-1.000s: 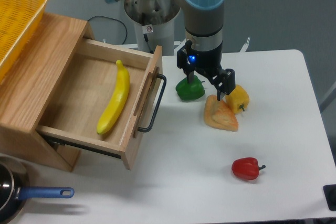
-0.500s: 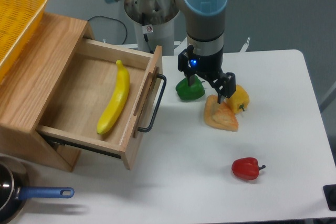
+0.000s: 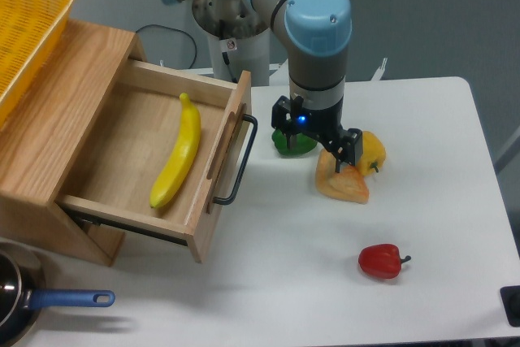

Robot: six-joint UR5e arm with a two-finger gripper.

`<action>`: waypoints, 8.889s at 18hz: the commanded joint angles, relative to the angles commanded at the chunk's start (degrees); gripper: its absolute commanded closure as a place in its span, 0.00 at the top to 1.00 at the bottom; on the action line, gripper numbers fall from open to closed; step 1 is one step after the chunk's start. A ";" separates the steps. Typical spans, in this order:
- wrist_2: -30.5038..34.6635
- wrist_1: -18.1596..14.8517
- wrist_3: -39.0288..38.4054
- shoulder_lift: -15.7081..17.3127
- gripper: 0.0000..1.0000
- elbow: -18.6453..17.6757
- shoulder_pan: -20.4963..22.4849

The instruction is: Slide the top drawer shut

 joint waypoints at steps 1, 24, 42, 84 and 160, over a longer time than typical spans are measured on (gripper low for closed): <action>0.00 -0.09 -0.87 0.00 1.00 -0.09 -0.09; -6.06 -5.54 -10.28 1.32 1.00 0.88 -2.11; -5.98 -5.27 -13.01 1.23 1.00 0.88 -4.83; -5.71 -5.71 -20.39 1.76 1.00 0.18 -14.32; 0.00 -4.31 41.11 0.53 1.00 1.93 6.49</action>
